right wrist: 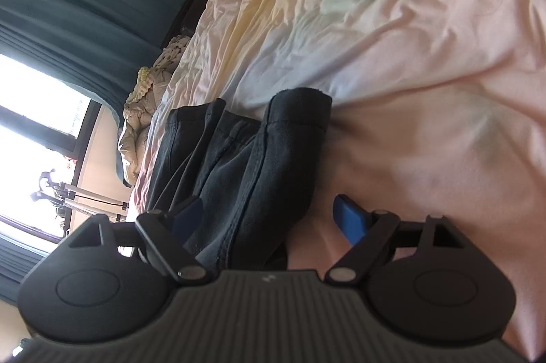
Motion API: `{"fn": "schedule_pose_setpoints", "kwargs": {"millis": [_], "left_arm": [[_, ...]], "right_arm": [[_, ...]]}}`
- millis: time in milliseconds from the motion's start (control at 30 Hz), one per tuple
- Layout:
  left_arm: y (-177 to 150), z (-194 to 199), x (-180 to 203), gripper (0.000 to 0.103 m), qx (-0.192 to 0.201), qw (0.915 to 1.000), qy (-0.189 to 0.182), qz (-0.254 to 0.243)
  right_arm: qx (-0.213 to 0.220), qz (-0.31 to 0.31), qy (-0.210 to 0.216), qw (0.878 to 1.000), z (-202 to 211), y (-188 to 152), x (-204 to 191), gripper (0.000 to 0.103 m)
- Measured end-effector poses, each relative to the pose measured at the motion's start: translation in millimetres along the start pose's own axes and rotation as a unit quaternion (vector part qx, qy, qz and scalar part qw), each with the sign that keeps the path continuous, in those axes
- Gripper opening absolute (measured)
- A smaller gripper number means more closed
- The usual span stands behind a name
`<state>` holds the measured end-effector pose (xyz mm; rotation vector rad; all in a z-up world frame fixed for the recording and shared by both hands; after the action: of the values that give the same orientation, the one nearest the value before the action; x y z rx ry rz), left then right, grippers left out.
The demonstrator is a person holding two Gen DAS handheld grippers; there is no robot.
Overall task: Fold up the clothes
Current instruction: 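Grasp the black sweatpants waistband with the left gripper while the right gripper grasps a leg cuff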
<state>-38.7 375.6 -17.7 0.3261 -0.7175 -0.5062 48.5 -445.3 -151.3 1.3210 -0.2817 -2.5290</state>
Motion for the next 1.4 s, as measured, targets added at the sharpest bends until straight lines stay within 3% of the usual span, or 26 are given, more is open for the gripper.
{"fn": "schedule_pose_setpoints", "kwargs": {"millis": [67, 100, 167, 200, 233, 300, 400, 467, 533, 600, 700, 800, 900, 933, 1000, 1133, 1400], "left_arm": [[-2, 0, -1, 0.085, -0.004, 1.0, -0.002, 0.002], [-4, 0, -1, 0.085, -0.006, 1.0, -0.003, 0.002], [-6, 1, -1, 0.085, -0.009, 0.9999, -0.005, 0.002], [-7, 1, -1, 0.085, -0.011, 0.9999, -0.006, 0.002], [-8, 1, -2, 0.085, -0.014, 0.9999, -0.007, 0.005], [-10, 1, -4, 0.085, -0.02, 0.9996, -0.014, 0.017], [-14, 3, -3, 0.085, -0.03, 0.9983, -0.032, 0.037], [-16, 6, -2, 0.085, -0.032, 0.9978, -0.041, 0.041], [-18, 8, 2, 0.085, -0.033, 0.9976, -0.047, 0.038], [-20, 10, 4, 0.085, -0.033, 0.9974, -0.052, 0.037], [-22, 7, 5, 0.085, -0.037, 0.9971, -0.055, 0.038], [-23, -1, 4, 0.085, -0.038, 0.9967, -0.054, 0.048], [-24, -12, 2, 0.085, -0.041, 0.9953, -0.062, 0.062], [-23, -16, 2, 0.085, -0.042, 0.995, -0.064, 0.065], [-22, -25, 2, 0.084, -0.042, 0.9946, -0.064, 0.069], [-16, -41, 5, 0.084, -0.032, 0.9945, -0.067, 0.074], [-7, -69, 22, 0.075, -0.02, 0.9969, -0.059, 0.048]], "right_arm": [[-0.01, -0.002, 0.012, 1.0, -10, -1, -4, 0.077], [-0.015, -0.003, 0.018, 1.0, -14, -1, -6, 0.066], [-0.017, 0.0, 0.016, 1.0, -20, 2, -7, 0.057], [-0.016, -0.003, 0.017, 1.0, -22, 4, -6, 0.046], [-0.013, 0.0, 0.025, 1.0, -22, 6, -8, 0.028], [-0.004, 0.015, 0.046, 0.999, -20, 10, -16, 0.011], [0.037, 0.047, 0.113, 0.992, -1, 18, -40, 0.009], [0.067, 0.07, 0.152, 0.984, 15, 22, -56, 0.009], [0.091, 0.078, 0.143, 0.982, 23, 26, -60, 0.009], [0.09, 0.047, 0.099, 0.99, 17, 32, -41, 0.009], [0.031, -0.049, 0.008, 0.998, -9, 35, 11, 0.009], [0.002, -0.099, -0.008, 0.995, -17, 27, 33, 0.01], [0.018, -0.079, -0.015, 0.997, -9, 27, 27, 0.02], [0.022, -0.074, -0.015, 0.997, -7, 26, 26, 0.038], [0.027, -0.072, -0.009, 0.997, -3, 25, 25, 0.053], [0.014, -0.059, -0.002, 0.998, 10, 10, 21, 0.067], [-0.028, -0.003, 0.005, 1.0, -5, -12, 2, 0.071]]}}
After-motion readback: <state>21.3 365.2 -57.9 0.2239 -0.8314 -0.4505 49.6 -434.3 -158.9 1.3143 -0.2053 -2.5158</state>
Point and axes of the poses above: each gripper's, at about its wrist camera, not at the fingertips, and z roughly against the way its jaws point, x to its right, y to its top, the point moved 6 cm from there along -z, roughly the way its jaws point, and after that the axes turned 2 degrees about -x, right-handed, at the moved point
